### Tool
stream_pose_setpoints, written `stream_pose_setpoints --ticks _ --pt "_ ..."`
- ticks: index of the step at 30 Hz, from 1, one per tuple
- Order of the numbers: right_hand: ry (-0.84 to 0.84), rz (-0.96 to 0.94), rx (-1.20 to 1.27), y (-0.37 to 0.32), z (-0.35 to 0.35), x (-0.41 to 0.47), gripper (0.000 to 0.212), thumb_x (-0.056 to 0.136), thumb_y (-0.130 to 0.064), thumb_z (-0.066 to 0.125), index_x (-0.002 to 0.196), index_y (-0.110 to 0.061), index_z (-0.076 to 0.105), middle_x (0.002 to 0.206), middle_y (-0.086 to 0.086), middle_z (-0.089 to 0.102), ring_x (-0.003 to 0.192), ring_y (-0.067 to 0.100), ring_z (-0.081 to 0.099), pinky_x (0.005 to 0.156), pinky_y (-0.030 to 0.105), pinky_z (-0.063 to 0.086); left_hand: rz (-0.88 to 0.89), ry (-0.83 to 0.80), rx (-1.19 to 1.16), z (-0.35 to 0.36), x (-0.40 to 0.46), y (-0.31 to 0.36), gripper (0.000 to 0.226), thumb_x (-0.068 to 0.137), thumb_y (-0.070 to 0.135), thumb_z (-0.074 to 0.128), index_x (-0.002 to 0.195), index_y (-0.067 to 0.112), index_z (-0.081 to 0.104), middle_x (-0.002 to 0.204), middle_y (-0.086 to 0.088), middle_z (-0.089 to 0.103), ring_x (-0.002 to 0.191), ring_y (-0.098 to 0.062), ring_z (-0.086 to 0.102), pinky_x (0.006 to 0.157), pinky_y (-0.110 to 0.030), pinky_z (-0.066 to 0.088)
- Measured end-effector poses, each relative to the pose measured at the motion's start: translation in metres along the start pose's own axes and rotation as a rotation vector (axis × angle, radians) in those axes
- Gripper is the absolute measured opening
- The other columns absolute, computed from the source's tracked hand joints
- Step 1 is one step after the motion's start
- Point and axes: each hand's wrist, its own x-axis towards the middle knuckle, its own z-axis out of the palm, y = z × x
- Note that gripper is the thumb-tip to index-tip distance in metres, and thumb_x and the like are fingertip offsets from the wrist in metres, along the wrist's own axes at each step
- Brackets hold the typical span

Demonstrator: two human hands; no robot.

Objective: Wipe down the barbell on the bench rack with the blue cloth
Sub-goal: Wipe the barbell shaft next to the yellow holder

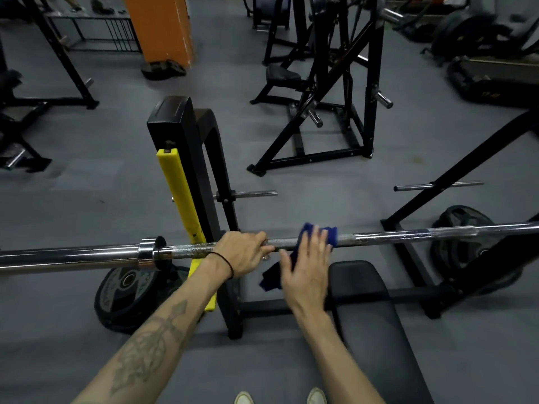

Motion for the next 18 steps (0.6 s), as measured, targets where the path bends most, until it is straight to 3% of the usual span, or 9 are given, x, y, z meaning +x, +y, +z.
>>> stream_pose_setpoints --ticks 4,6,9,11,14,16,18 --pt "-0.109 -0.344 -0.128 0.003 0.009 -0.008 0.071 0.110 -0.056 0.022 0.159 -0.005 0.034 0.170 0.013 0.022 0.160 0.025 0.012 0.128 0.047 0.013 0.020 0.271 0.060 0.022 -0.013 0.010 0.042 0.104 0.044 0.027 0.117 0.017 0.056 0.106 -0.004 0.060 0.093 -0.026 0.061 0.079 -0.040 0.046" --pt "-0.034 -0.352 -0.210 0.035 -0.002 0.003 0.065 0.111 -0.050 0.024 0.155 -0.006 0.043 0.167 0.012 0.029 0.157 0.029 0.023 0.127 0.051 0.018 0.032 0.377 0.043 0.035 -0.020 0.017 0.044 0.103 0.038 0.031 0.132 0.013 0.053 0.114 -0.005 0.059 0.098 -0.026 0.058 0.088 -0.041 0.047" --pt "0.050 -0.109 -0.132 0.041 -0.011 0.005 0.065 0.111 -0.048 0.024 0.160 -0.007 0.033 0.170 0.011 0.022 0.159 0.028 0.013 0.129 0.050 0.012 -0.031 0.391 0.023 0.045 -0.025 0.029 0.057 0.099 0.037 0.042 0.149 0.009 0.040 0.128 -0.006 0.056 0.114 -0.027 0.053 0.108 -0.044 0.039" --pt "0.056 -0.007 -0.017 0.010 0.001 -0.003 0.069 0.110 -0.050 0.027 0.162 -0.005 0.023 0.172 0.014 0.014 0.161 0.026 0.002 0.130 0.045 0.004 -0.086 0.356 0.038 0.047 -0.025 0.032 0.066 0.095 0.037 0.050 0.152 0.008 0.035 0.132 -0.007 0.054 0.119 -0.029 0.051 0.112 -0.047 0.035" --pt "-0.045 -0.182 0.013 -0.011 0.011 -0.018 0.074 0.110 -0.054 0.031 0.163 -0.003 0.019 0.172 0.016 0.010 0.160 0.027 0.003 0.130 0.041 0.001 -0.085 0.305 0.070 0.050 -0.025 0.030 0.075 0.087 0.032 0.054 0.154 0.008 0.031 0.138 -0.009 0.052 0.123 -0.030 0.050 0.114 -0.049 0.033" --pt "-0.071 -0.359 -0.111 0.016 0.004 -0.010 0.069 0.110 -0.051 0.032 0.161 -0.004 0.029 0.171 0.015 0.017 0.159 0.029 0.013 0.130 0.044 0.009 -0.065 0.337 0.083 0.054 -0.024 0.027 0.072 0.088 0.031 0.057 0.153 0.009 0.034 0.139 -0.009 0.053 0.123 -0.030 0.051 0.114 -0.049 0.034" --pt "-0.020 -0.394 -0.239 0.047 -0.008 0.004 0.060 0.110 -0.043 0.034 0.157 -0.005 0.040 0.169 0.012 0.024 0.158 0.030 0.019 0.129 0.049 0.016 -0.061 0.398 0.068 0.054 -0.023 0.028 0.064 0.093 0.033 0.055 0.150 0.010 0.040 0.131 -0.007 0.056 0.116 -0.029 0.053 0.111 -0.047 0.035"
